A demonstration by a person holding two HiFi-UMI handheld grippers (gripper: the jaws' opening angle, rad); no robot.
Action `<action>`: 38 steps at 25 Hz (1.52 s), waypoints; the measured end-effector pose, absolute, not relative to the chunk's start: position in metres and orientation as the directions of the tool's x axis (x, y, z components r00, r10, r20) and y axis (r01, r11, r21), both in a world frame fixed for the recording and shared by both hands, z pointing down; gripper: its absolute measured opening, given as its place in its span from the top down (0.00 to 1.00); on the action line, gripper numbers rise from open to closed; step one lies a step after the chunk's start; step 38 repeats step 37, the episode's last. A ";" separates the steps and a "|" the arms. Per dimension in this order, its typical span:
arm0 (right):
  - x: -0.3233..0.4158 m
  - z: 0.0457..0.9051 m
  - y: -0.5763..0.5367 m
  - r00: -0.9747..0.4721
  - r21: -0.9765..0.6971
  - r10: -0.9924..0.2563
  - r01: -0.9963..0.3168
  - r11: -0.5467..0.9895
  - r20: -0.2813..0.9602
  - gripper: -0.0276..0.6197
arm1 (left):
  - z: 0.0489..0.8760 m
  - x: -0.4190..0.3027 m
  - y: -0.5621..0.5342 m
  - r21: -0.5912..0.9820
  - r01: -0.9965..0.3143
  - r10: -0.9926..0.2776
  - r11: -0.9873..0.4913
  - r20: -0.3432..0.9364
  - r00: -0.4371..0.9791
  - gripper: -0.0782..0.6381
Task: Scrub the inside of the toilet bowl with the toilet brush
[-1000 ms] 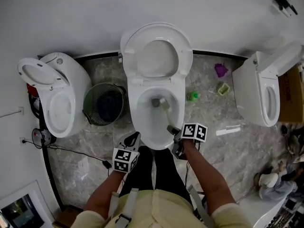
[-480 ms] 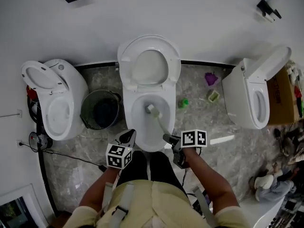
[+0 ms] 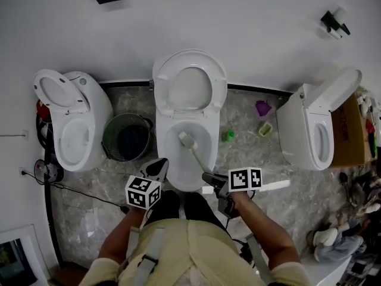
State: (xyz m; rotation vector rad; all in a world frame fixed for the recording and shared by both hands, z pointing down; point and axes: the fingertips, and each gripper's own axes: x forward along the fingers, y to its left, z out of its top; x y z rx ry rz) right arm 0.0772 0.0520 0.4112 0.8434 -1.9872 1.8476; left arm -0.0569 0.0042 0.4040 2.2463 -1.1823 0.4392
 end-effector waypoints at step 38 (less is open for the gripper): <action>0.040 0.371 0.062 -0.817 -0.818 -0.175 -0.569 0.083 0.550 0.83 | 0.377 -0.075 0.009 0.339 -0.838 -0.693 -0.427 0.473 0.544 0.87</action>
